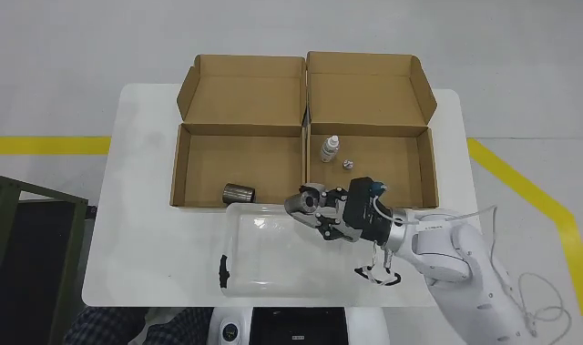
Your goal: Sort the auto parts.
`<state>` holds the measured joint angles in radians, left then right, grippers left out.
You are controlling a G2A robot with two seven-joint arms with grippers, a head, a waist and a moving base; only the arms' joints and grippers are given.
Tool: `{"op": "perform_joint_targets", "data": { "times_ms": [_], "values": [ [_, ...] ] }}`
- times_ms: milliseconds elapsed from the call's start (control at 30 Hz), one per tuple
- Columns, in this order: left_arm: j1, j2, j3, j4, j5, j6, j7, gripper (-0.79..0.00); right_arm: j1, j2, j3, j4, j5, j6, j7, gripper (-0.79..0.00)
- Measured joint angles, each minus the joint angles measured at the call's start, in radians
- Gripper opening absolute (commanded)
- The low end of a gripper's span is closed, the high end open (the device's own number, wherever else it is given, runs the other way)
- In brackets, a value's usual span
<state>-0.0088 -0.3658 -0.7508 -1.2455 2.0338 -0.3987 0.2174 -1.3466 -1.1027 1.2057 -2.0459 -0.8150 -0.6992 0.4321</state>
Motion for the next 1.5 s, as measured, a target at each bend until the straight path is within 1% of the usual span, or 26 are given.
{"op": "perform_joint_targets", "data": {
  "times_ms": [533, 733, 900, 1233, 1500],
  "values": [
    [0.0, 0.0, 0.0, 0.0, 0.0, 0.0, 0.0, 0.0, -0.001, 0.0, -0.001, 0.0, -0.002, 0.001, 0.0, -0.785],
    [0.0, 0.0, 0.0, 0.0, 0.0, 0.0, 0.0, 0.0, 0.007, -0.005, -0.045, 0.026, -0.049, 0.048, -0.009, -0.785],
    [0.0, 0.0, 0.0, 0.0, 0.0, 0.0, 0.0, 0.0, 0.068, -0.018, -0.093, 0.083, -0.092, 0.122, -0.016, -0.785],
    [0.0, 0.0, 0.0, 0.0, 0.0, 0.0, 0.0, 0.0, 0.242, -0.06, -0.227, 0.213, -0.184, 0.284, -0.021, -0.785],
    [0.0, 0.0, 0.0, 0.0, 0.0, 0.0, 0.0, 0.0, 0.374, -0.1, -0.332, 0.343, -0.211, 0.36, 0.015, -0.785]
  ]
}}
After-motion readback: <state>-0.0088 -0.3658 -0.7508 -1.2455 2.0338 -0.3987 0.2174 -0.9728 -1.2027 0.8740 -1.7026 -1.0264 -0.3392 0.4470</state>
